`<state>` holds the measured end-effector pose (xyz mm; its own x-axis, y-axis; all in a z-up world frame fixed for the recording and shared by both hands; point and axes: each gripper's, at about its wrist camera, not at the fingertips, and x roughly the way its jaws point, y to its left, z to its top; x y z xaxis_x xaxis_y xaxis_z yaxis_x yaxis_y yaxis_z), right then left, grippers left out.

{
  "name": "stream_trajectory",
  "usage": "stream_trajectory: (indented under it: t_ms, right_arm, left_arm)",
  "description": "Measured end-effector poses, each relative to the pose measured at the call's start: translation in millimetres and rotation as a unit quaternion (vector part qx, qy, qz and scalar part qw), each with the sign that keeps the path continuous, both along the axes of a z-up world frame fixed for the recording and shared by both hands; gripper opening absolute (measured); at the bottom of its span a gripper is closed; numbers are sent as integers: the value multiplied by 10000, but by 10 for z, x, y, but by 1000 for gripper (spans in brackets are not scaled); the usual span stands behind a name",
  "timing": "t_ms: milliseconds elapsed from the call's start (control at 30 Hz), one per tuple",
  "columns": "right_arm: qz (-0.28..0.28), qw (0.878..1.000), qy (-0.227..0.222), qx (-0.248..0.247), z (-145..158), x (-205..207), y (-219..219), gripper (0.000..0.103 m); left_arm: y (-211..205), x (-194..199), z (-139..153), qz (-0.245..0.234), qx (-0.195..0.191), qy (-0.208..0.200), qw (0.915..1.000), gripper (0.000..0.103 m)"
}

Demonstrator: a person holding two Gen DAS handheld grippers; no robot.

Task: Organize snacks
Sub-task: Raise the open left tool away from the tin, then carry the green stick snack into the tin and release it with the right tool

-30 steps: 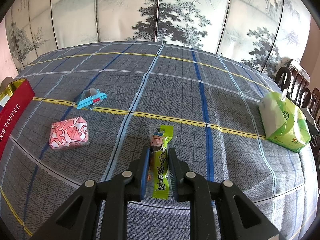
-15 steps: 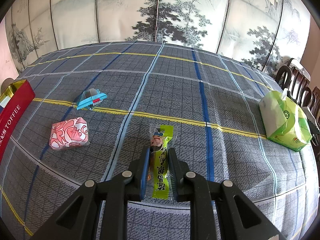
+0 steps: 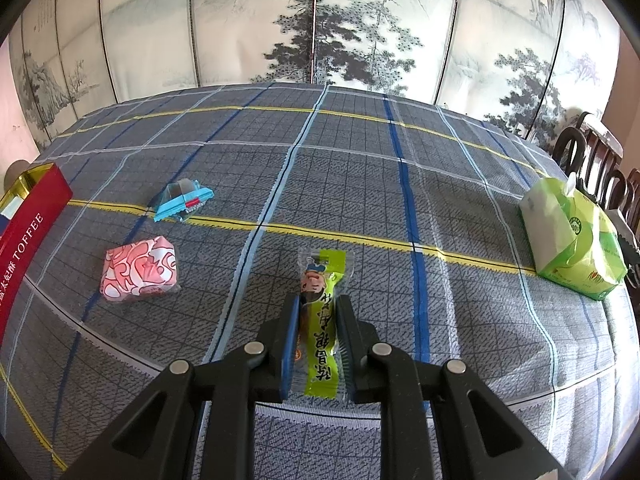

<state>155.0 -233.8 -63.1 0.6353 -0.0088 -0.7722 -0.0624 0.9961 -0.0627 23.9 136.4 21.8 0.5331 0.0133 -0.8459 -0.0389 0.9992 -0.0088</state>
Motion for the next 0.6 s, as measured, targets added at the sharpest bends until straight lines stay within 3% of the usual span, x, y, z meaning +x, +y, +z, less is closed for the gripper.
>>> stream_trajectory:
  t_ms: [367, 467, 600]
  right_arm:
    - [-1, 10000, 0, -7, -2, 2, 6, 20]
    - [1, 10000, -3, -43, -1, 6, -1, 20]
    - [2, 10000, -8, -86, -1, 4, -5, 20]
  left_arm:
    - [-40, 75, 51, 87, -100, -47, 9999, 62]
    - [-30, 99, 57, 263, -49, -74, 9996, 75]
    - [-36, 102, 108, 380, 79, -166, 9991, 76]
